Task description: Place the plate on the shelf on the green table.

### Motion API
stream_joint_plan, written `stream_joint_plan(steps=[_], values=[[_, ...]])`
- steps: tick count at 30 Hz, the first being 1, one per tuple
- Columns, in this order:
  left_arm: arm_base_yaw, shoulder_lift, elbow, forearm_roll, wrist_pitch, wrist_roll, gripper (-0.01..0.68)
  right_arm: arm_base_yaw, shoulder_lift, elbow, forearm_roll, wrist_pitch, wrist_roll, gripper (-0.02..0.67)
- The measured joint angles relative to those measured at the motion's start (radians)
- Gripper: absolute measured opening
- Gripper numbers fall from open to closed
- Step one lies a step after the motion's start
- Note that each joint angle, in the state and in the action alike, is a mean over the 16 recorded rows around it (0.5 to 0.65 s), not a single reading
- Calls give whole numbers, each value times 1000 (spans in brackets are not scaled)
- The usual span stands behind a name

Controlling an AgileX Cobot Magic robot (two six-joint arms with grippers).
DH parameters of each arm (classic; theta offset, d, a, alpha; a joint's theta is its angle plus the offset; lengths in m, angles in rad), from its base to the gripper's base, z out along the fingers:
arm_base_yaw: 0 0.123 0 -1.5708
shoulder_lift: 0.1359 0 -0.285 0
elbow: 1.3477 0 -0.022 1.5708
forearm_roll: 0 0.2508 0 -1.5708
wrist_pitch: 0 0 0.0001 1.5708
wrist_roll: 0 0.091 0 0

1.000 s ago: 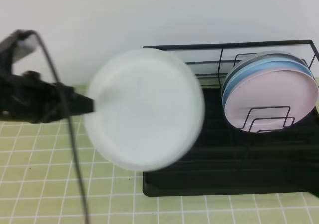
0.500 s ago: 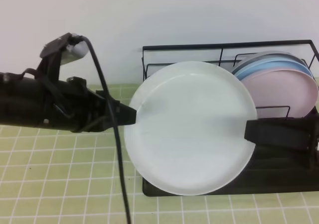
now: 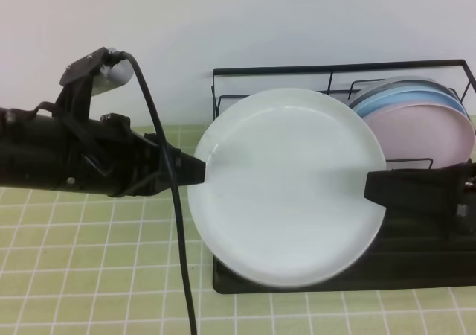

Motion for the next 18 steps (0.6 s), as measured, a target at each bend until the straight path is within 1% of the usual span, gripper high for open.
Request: stream_joint_plan(steps=[8, 11, 14, 18], values=[[-2, 0, 0, -1, -1, -9, 5, 0, 23, 0, -17, -21, -19, 494], [-3, 0, 0, -1, 1, -11, 5, 0, 39, 0, -19, -13, -20, 482], [-3, 0, 0, -1, 4, -14, 5, 0, 60, 0, -18, 5, -26, 445], [-3, 0, 0, 0, 16, -14, 6, 0, 93, -2, -15, 32, -53, 354]])
